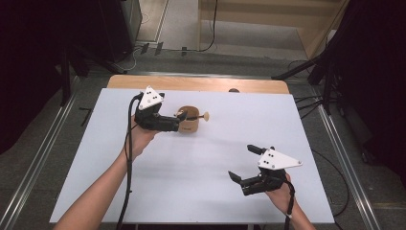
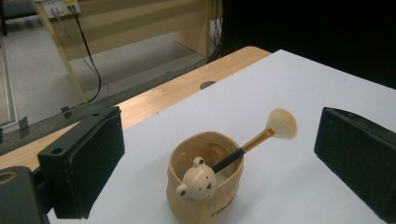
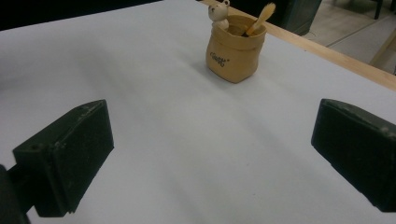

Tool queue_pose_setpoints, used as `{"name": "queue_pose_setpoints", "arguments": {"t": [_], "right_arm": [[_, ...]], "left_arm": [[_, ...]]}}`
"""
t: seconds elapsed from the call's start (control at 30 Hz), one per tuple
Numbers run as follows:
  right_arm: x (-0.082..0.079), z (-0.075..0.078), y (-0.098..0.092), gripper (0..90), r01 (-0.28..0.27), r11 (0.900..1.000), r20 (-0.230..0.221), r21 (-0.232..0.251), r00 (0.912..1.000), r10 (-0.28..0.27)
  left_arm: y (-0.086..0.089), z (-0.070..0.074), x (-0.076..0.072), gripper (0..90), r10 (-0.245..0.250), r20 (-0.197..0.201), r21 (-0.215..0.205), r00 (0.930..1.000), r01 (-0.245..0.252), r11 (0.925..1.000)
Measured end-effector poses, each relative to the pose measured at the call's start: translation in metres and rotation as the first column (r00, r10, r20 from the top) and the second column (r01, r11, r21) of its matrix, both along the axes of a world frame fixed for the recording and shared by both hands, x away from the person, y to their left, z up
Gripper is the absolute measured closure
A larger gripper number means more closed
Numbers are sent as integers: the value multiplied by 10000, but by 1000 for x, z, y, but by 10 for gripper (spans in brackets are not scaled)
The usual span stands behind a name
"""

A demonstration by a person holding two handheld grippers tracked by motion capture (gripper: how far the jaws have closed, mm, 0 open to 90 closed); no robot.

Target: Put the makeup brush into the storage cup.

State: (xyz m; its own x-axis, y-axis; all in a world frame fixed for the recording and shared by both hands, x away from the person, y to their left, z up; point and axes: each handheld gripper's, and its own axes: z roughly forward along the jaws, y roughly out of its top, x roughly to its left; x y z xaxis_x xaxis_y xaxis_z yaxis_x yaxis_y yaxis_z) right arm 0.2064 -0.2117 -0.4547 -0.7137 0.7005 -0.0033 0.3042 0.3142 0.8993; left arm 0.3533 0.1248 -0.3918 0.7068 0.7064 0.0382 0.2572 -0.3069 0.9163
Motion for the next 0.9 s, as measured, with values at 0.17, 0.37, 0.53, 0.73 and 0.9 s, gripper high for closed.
{"name": "queue_pose_setpoints", "arguments": {"t": [0.17, 0.37, 0.53, 0.73, 0.9], "right_arm": [[0, 0, 0, 0, -63, 10000, -24, 15, 10000, 63], [-1, 1, -2, 0, -240, 9997, 35, 35, 9997, 240], [-1, 3, -8, 0, -343, 9991, 242, 261, 9991, 337], [-2, 5, -12, 0, -321, 9990, 349, 307, 9989, 310], [-4, 7, -14, 0, -249, 9988, 348, 411, 9991, 234]], "left_arm": [[9, 0, -9, 20, -144, -61, -43, 9999, 144, 9999], [15, -1, -18, 18, -256, -204, -49, 9995, 255, 9997], [24, -3, -34, 0, -407, 45, -171, 9992, 407, 9990], [31, -9, -52, 0, -520, 134, 14, 9986, 520, 9986], [36, -12, -63, 0, -650, -75, 200, 9979, 651, 9977]]}}
